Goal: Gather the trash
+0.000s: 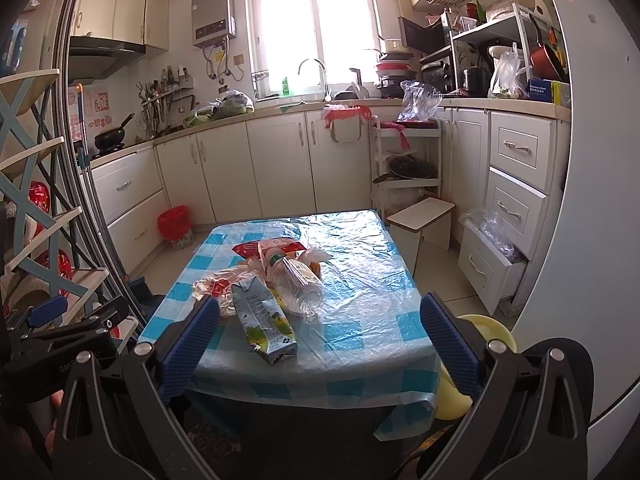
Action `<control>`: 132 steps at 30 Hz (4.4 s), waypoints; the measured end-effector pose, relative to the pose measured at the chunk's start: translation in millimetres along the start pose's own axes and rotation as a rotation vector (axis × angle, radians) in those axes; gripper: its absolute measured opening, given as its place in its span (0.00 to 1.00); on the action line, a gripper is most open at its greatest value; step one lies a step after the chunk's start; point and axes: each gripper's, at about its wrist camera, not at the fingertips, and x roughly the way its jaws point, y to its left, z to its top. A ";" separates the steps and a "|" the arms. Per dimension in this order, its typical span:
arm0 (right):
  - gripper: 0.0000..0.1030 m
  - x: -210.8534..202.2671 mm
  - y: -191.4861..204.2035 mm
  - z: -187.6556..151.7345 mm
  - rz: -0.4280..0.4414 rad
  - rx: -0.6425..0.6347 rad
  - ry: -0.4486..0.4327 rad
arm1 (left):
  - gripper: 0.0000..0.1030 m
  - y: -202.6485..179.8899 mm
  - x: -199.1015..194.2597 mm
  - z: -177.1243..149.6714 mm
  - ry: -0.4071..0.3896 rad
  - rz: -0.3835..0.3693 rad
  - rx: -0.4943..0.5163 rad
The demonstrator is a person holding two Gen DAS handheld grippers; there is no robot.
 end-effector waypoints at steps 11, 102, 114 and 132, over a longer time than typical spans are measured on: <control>0.94 0.9 0.5 -1.5 0.004 -0.002 0.005 | 0.93 0.2 0.1 -0.3 0.000 0.000 -0.001; 0.89 287.2 -48.3 -2.7 0.390 0.164 0.528 | 0.01 -69.5 373.5 111.3 0.419 -0.477 0.551; 0.53 272.1 -45.6 -0.3 0.510 0.180 0.477 | 0.01 -6.2 287.6 111.8 0.306 -0.438 0.066; 0.53 227.6 -69.4 16.3 0.470 0.148 0.409 | 0.01 -9.2 203.2 90.0 0.245 -0.460 0.018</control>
